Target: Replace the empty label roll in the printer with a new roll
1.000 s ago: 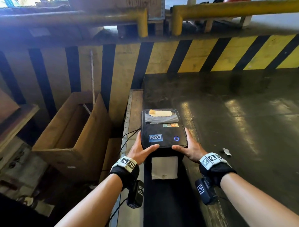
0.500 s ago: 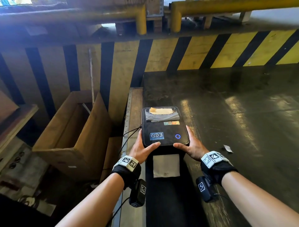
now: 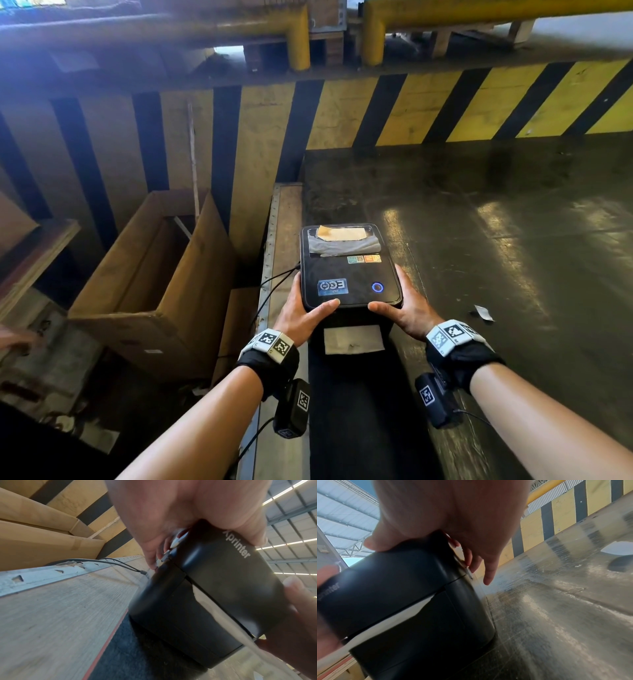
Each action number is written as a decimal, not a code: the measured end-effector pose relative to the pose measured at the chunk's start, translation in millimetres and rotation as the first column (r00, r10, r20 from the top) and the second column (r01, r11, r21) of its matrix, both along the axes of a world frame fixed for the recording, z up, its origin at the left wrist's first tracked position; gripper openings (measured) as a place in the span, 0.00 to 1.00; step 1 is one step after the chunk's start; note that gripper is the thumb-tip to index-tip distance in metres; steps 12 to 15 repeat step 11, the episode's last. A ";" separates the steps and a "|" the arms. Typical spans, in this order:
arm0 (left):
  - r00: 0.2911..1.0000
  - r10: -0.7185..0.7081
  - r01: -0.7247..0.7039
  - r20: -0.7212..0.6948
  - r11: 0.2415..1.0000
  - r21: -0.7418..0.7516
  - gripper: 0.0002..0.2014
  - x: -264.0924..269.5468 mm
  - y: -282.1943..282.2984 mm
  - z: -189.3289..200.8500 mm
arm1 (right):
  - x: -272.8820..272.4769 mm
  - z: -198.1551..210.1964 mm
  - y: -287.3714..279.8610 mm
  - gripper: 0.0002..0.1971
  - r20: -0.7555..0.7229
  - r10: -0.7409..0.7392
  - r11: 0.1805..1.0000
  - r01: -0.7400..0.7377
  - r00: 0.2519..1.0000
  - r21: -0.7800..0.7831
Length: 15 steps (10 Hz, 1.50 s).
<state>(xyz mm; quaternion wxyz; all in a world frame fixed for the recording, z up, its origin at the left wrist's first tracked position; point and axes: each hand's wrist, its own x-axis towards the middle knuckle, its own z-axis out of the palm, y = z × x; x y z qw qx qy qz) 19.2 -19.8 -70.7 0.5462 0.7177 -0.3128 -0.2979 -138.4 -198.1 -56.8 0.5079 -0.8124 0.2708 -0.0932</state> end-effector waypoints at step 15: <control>0.999 -0.027 0.030 -0.024 0.991 0.130 0.42 -7.5 8.1 19.0 | -4.0 23.0 7.2 0.46 -0.102 -0.031 0.985 0.013 0.994 -0.171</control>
